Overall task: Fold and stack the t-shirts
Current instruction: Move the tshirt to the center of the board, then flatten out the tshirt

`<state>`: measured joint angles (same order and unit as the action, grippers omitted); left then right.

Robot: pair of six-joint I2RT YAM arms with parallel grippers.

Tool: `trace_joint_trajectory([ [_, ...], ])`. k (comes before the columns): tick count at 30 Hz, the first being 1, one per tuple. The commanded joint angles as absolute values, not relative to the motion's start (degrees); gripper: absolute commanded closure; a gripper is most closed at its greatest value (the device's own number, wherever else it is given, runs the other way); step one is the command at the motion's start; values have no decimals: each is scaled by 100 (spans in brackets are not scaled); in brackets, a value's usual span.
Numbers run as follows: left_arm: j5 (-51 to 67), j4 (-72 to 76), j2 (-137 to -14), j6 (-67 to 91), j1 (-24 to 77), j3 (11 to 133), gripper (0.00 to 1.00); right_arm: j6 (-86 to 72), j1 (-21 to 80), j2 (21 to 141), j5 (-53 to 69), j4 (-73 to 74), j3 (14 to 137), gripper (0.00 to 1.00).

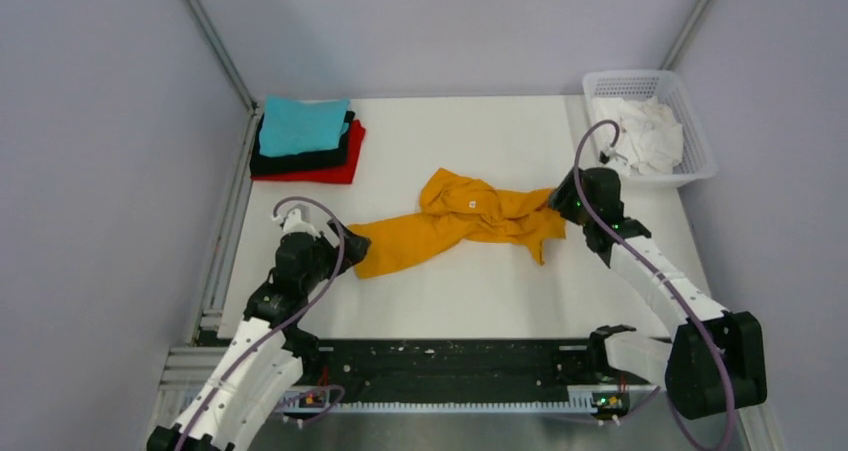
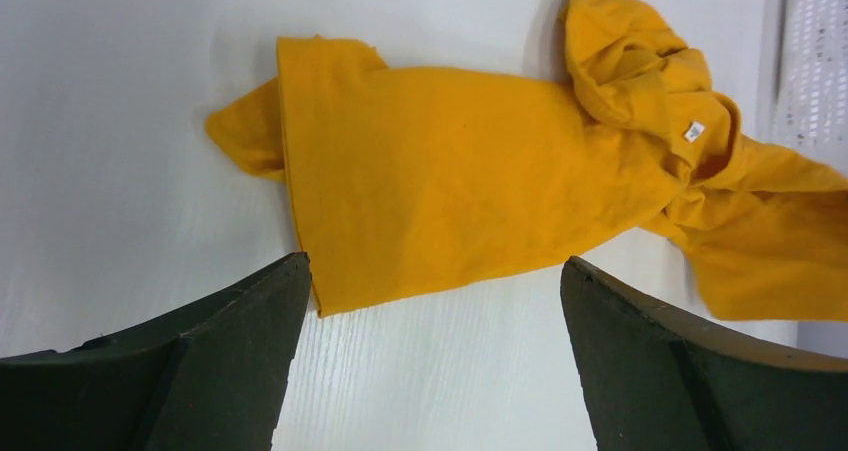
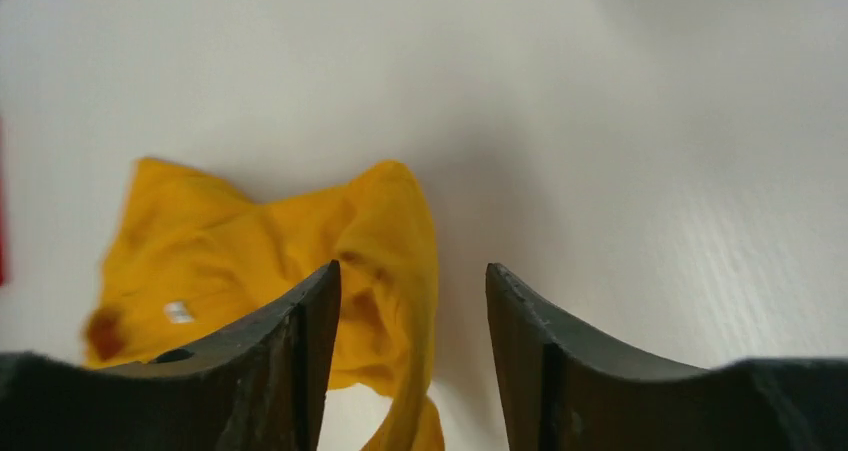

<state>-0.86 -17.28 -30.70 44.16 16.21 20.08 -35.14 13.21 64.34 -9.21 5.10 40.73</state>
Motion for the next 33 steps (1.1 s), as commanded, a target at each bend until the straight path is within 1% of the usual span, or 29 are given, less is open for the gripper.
trace_joint_trajectory([
  [1,404,-1630,-3609,4540,1617,2206,1,-3329,1101,5919,-1627,919,3765,34],
  [5,604,-1895,-4057,4579,1617,2241,1,-3186,1100,5620,-2379,1792,3989,11],
  [6,537,-2075,-4128,4616,1617,2235,1,-3149,1099,5533,-2519,2016,4045,8],
  [8,388,-2377,-4230,4739,1617,2185,1,-3070,1099,5354,-2657,2345,4093,7],
  [10,428,-2545,-4293,4807,1617,2167,1,-3006,1100,5118,-2495,2546,4057,6],
  [15,627,-2167,-4490,4860,1626,2052,9,-3084,1104,4411,-1115,2410,3420,6],
  [16,697,-2100,-4606,4869,1624,2030,9,-3168,1099,4301,-937,2344,3266,6],
  [18,662,-1838,-4895,4901,1626,1993,13,-3318,1104,4145,-652,2197,3000,6],
  [22,444,-1411,-5715,4938,1626,2082,29,-3474,1099,4035,-500,2121,2702,6],
  [24,402,-1223,-6051,4965,1635,2157,39,-3495,1100,4046,-358,2195,2657,6],
  [25,442,-1090,-6198,4955,1635,2189,46,-3493,1099,4063,-237,2224,2616,6],
  [27,631,-837,-6477,4928,1634,2229,69,-3343,1110,4129,101,2288,2582,6],
  [29,879,-597,-6667,4853,1655,2259,98,-3037,1169,4275,296,2460,2637,7],
  [30,912,-517,-6731,4831,1672,2271,100,-2943,1267,4491,173,2588,2703,7],
  [33,940,-446,-6774,4790,1724,2327,100,-3032,1841,5147,-611,2810,2935,8],
])
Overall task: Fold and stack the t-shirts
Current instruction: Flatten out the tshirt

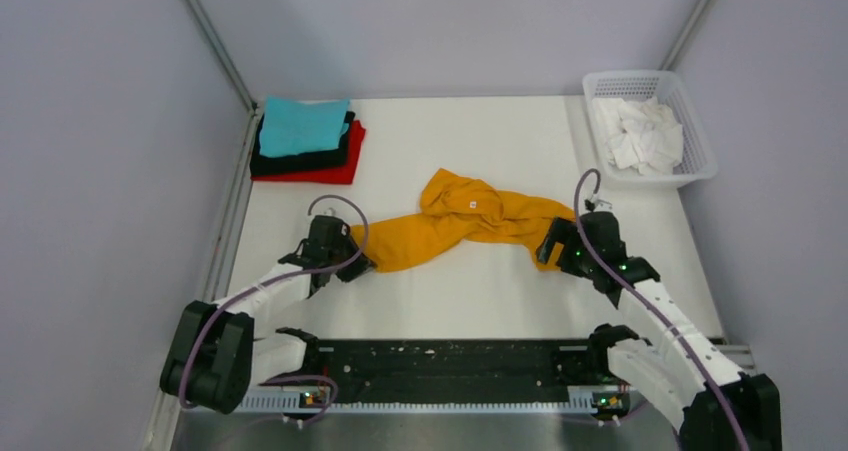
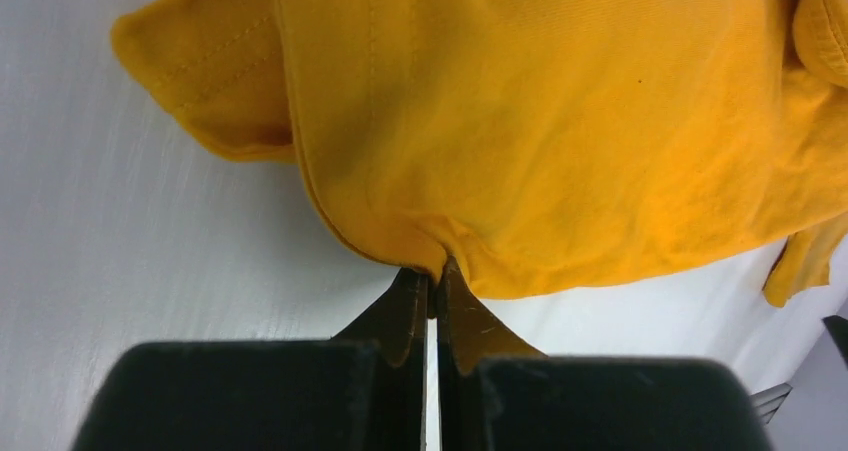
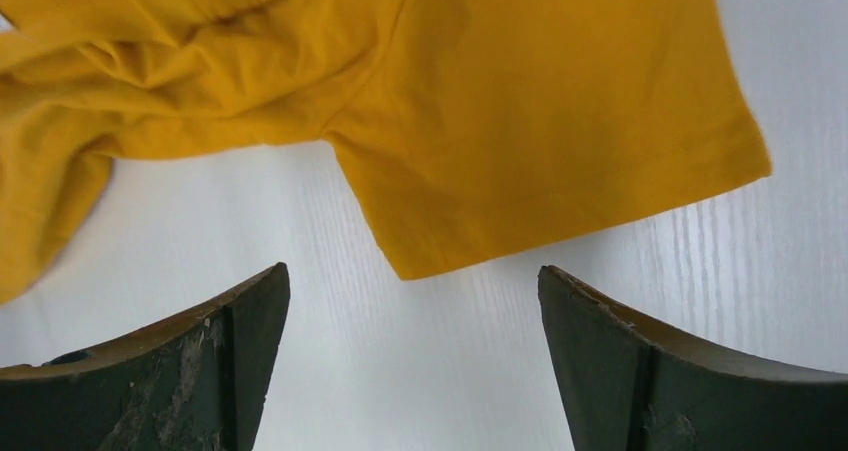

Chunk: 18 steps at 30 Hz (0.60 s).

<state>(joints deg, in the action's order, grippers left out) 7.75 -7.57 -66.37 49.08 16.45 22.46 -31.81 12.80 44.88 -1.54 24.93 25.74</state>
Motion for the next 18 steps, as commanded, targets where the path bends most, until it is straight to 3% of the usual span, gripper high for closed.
trace_joint_trajectory([
  [1,928,-436,-6704,4799,1741,2324,100,-3132,2049,5339,-845,2805,3005,8],
  [7,680,-730,-5917,4764,1775,2228,100,-3356,2229,6332,-1132,2206,3116,13],
  [12,807,-723,-5456,4835,1776,2154,100,-3358,2232,7146,-1273,1677,3117,25],
  [14,863,-717,-5458,4843,1775,2181,100,-3363,2235,7412,-1256,1553,3155,41],
  [18,956,-780,-5468,4873,1775,2335,100,-3389,2228,7338,-1254,1364,3231,88],
])
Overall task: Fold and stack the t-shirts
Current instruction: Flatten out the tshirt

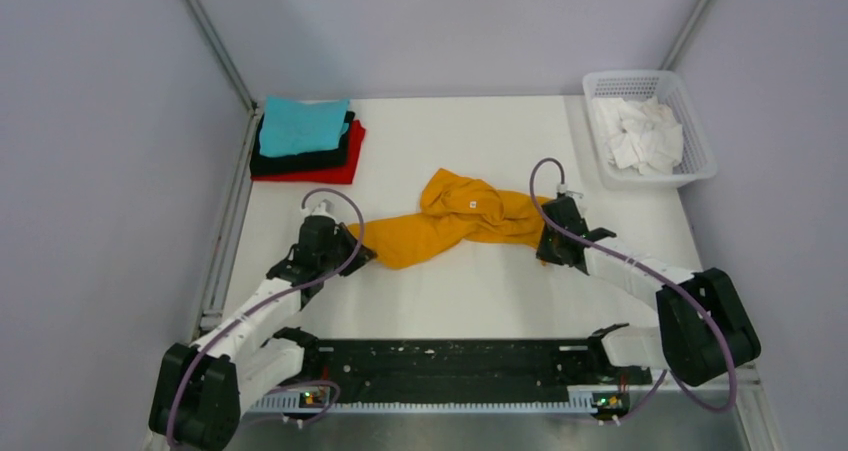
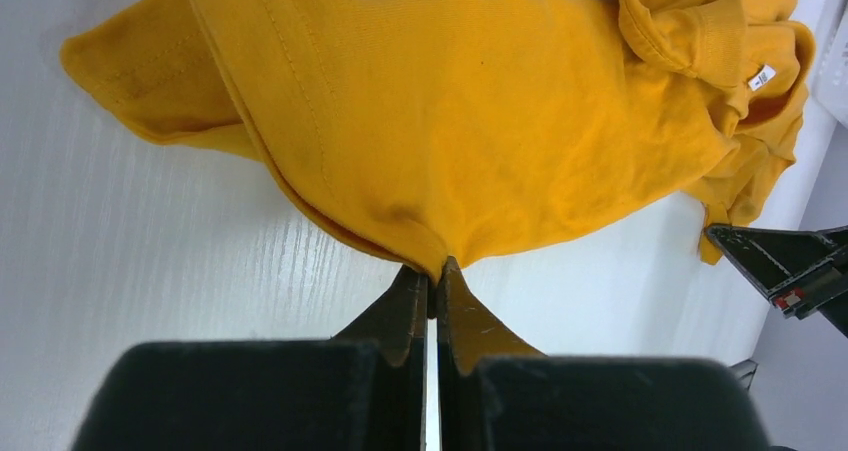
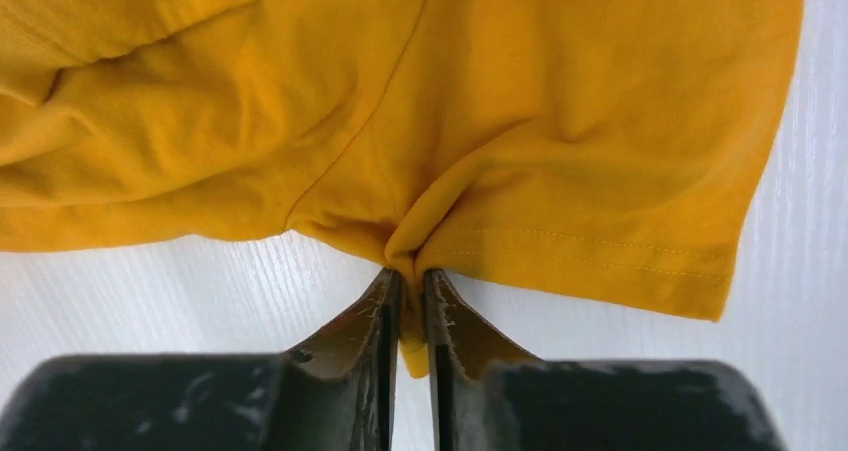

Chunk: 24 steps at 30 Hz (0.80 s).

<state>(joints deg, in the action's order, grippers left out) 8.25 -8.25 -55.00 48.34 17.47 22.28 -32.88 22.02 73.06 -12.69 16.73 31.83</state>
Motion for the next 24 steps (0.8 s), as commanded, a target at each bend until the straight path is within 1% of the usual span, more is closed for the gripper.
trace_joint_trajectory([
  [1,957,-831,-5430,4872,1775,2423,100,-3380,2233,7178,-1287,1384,3290,97],
  [2,960,-884,-5386,4869,1774,2524,100,-3361,2230,6984,-1345,1423,3373,100],
  [8,716,-1271,-4617,4871,1773,3278,100,-3279,2233,5410,-1719,1675,4094,100],
  [12,100,-1755,-3865,4770,1775,4095,100,-3092,2232,4639,-1899,1998,4807,100],
  [15,-327,-2000,-3460,4620,1773,4721,100,-2894,2232,4274,-1942,2285,5490,100],
  [20,-783,-2055,-3033,4300,1775,5725,100,-2481,2234,3940,-1421,2542,6827,100],
  [24,-494,-2188,-3009,4137,1775,6668,100,-2218,2235,3963,-632,2702,7927,100],
])
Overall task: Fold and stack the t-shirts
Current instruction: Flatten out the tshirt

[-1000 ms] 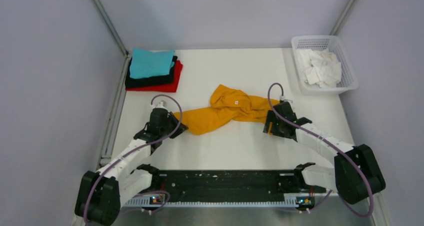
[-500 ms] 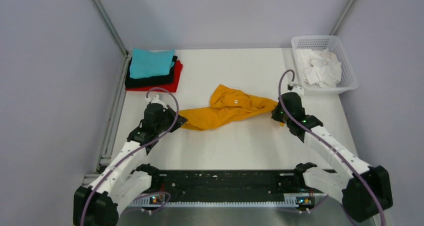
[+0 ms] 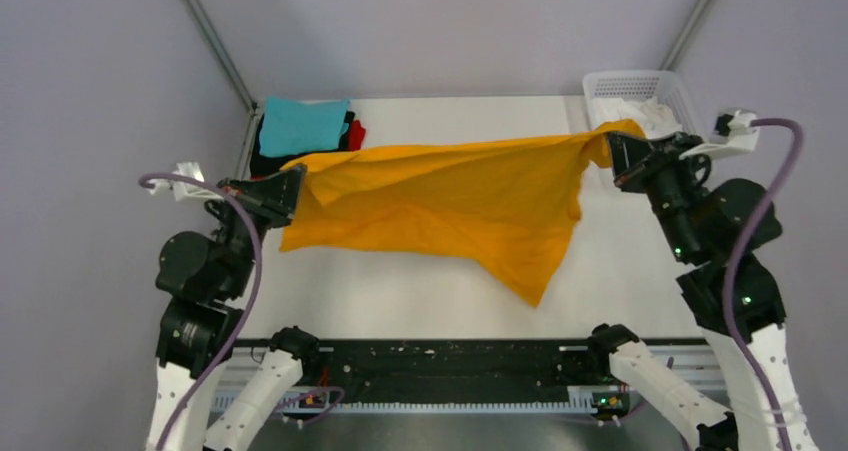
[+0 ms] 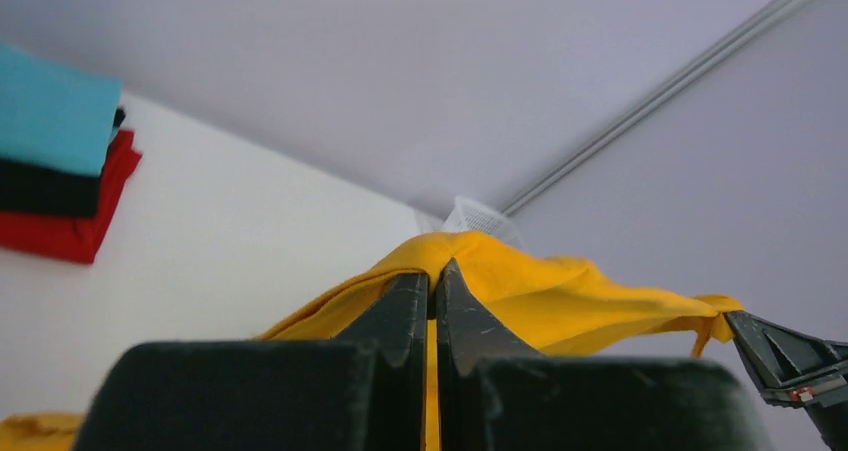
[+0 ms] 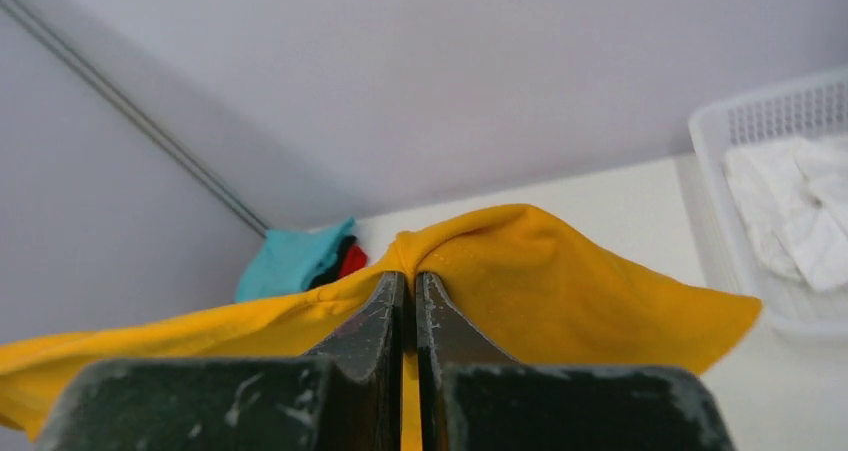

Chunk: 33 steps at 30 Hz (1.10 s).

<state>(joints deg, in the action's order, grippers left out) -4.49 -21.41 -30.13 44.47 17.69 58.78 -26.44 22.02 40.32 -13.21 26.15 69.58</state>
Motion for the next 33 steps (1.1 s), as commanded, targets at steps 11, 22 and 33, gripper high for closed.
trace_joint_trajectory([
  [11,618,-2357,-2636,3990,1775,8066,100,-2099,2233,3979,987,2985,10334,100],
  [22,284,-2163,-2825,4123,1766,7547,100,-1719,2232,4227,271,2871,10018,100],
  [33,-1978,-1616,-5689,4541,1622,5399,91,-1259,2114,6230,-2269,-30,6126,100],
])
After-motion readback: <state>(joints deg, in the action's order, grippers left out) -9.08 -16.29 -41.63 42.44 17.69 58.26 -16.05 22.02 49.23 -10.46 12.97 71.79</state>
